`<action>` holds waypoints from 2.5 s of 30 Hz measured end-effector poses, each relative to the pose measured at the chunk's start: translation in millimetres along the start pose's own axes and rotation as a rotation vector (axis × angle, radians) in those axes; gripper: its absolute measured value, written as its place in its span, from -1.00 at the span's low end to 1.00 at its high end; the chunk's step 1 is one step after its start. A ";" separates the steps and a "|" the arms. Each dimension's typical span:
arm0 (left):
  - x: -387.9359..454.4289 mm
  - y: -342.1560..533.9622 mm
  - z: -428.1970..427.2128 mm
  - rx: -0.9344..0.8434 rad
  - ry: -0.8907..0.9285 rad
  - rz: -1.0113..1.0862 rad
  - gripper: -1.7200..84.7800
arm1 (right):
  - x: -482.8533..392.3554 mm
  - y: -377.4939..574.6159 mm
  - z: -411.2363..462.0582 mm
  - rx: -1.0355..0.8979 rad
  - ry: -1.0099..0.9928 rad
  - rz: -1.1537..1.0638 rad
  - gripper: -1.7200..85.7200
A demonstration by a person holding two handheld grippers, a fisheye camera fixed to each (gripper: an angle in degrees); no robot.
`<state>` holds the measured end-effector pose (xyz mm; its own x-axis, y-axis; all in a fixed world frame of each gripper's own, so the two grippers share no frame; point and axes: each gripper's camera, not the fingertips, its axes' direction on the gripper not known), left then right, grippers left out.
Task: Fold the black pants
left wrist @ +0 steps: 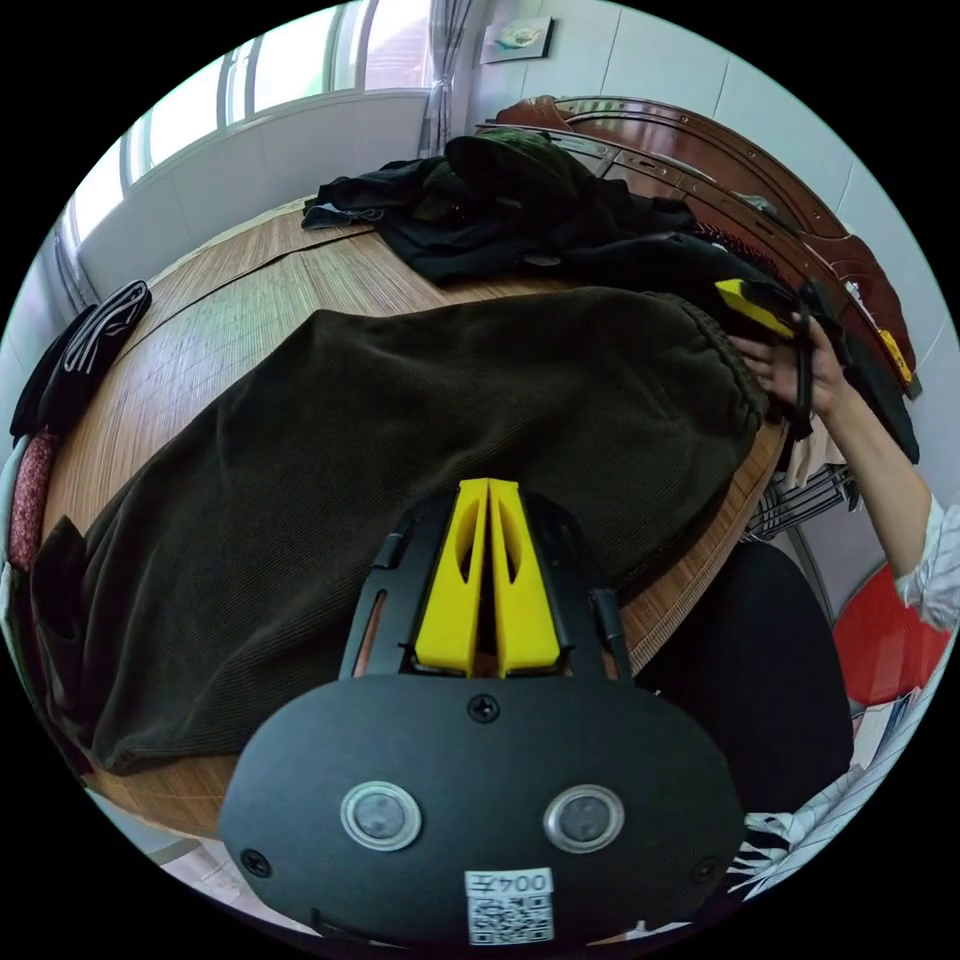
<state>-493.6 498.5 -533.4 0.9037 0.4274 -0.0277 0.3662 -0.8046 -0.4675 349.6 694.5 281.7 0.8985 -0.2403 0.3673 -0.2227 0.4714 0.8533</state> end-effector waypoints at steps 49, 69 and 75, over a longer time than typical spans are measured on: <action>51.9 17.4 -62.3 0.018 0.065 -0.055 -0.95 | 4.8 110.8 32.4 0.206 -0.007 0.552 -0.65; 162.8 -43.1 -172.3 0.004 0.269 0.001 -0.95 | 20.6 134.0 47.2 0.152 0.325 0.371 -0.73; 128.3 -15.0 -302.6 0.202 0.132 -0.007 -0.95 | -106.1 175.8 142.8 0.150 0.829 -0.150 -0.93</action>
<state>-315.9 440.6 -262.6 0.9274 0.3641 0.0860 0.3327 -0.6976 -0.6346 161.1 681.7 445.6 0.8959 0.4346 -0.0928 -0.0747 0.3532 0.9326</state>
